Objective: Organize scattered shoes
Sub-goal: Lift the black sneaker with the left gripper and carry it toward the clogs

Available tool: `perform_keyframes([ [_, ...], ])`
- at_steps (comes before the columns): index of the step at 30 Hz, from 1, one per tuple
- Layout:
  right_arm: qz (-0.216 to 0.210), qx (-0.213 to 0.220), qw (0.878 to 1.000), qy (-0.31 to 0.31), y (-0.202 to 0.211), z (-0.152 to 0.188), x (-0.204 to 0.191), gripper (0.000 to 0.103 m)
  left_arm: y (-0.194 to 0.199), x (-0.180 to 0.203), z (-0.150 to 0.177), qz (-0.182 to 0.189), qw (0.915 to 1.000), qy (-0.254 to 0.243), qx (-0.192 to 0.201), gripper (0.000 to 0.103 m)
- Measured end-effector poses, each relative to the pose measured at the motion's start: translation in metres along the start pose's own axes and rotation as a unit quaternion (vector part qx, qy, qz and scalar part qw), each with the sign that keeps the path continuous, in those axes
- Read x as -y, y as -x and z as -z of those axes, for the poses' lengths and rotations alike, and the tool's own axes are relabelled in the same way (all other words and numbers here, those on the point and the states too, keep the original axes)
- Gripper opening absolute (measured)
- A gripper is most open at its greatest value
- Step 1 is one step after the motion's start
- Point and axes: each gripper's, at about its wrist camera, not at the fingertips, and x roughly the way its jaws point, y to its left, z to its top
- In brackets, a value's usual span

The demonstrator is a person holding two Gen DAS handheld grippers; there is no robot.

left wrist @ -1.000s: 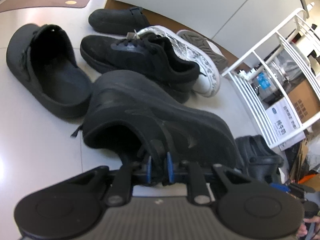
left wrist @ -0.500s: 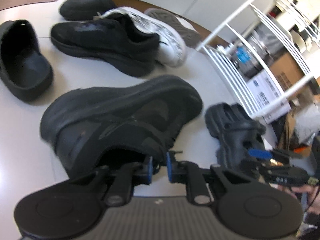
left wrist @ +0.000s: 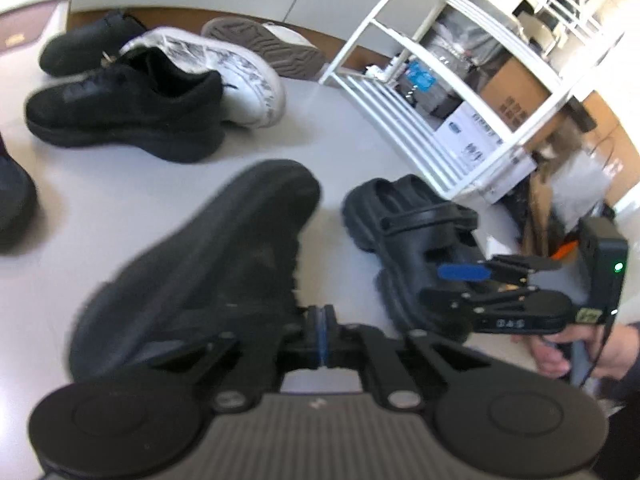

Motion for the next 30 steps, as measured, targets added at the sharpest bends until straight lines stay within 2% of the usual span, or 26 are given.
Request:
perform_keyframes([
  [1, -0.002, -0.001, 1.000, 0.001, 0.000, 0.000, -0.001, 0.062, 0.002, -0.003, 0.001, -0.016, 0.9999, -0.002, 0.001, 0.013],
  [3, -0.005, -0.001, 1.000, 0.004, -0.001, 0.000, -0.003, 0.062, 0.006, -0.009, 0.004, -0.046, 0.9989, -0.007, 0.004, 0.027],
  [4, -0.005, -0.002, 1.000, 0.005, -0.001, 0.000, -0.004, 0.062, 0.008, -0.011, 0.005, -0.059, 0.9982, -0.009, 0.006, 0.044],
  [5, -0.006, -0.002, 1.000, 0.006, -0.002, 0.000, -0.005, 0.062, 0.010, -0.013, 0.007, -0.072, 0.9973, -0.009, 0.008, 0.065],
  [7, -0.007, -0.003, 1.000, 0.009, -0.002, 0.000, -0.006, 0.062, 0.013, -0.018, 0.010, -0.093, 0.9956, -0.004, 0.016, 0.077],
  [11, -0.008, -0.007, 1.000, 0.011, -0.004, 0.000, -0.006, 0.062, 0.010, -0.019, 0.014, -0.084, 0.9964, -0.007, 0.002, 0.077],
  [15, -0.008, -0.010, 1.000, 0.011, -0.005, 0.000, -0.007, 0.062, 0.002, -0.009, 0.021, -0.090, 0.9945, -0.052, -0.012, 0.079],
  [16, -0.008, -0.010, 1.000, 0.011, -0.005, 0.000, -0.007, 0.062, 0.000, -0.007, 0.023, -0.097, 0.9934, -0.061, -0.007, 0.079],
  [19, -0.009, -0.012, 1.000, 0.012, -0.006, 0.001, -0.007, 0.062, -0.006, -0.001, 0.028, -0.118, 0.9888, -0.091, 0.004, 0.090],
  [21, -0.009, -0.014, 1.000, 0.012, -0.007, 0.001, -0.007, 0.062, -0.010, 0.004, 0.030, -0.133, 0.9845, -0.114, 0.009, 0.089],
  [23, -0.010, -0.012, 1.000, 0.011, -0.007, 0.002, -0.007, 0.062, -0.008, 0.004, 0.029, -0.152, 0.9812, -0.118, 0.014, 0.074],
  [24, -0.010, -0.012, 1.000, 0.010, -0.006, 0.002, -0.006, 0.062, -0.004, -0.002, 0.024, -0.166, 0.9807, -0.101, 0.022, 0.068],
  [25, -0.009, -0.011, 1.000, 0.009, -0.006, 0.002, -0.006, 0.062, -0.002, -0.006, 0.021, -0.172, 0.9807, -0.089, 0.026, 0.052],
  [28, -0.008, -0.013, 1.000, 0.007, -0.006, 0.003, -0.004, 0.062, 0.005, -0.026, 0.009, -0.162, 0.9853, -0.048, 0.025, 0.048],
  [30, -0.007, -0.014, 1.000, 0.006, -0.006, 0.004, -0.003, 0.062, 0.005, -0.028, 0.006, -0.160, 0.9860, -0.041, 0.022, 0.048],
])
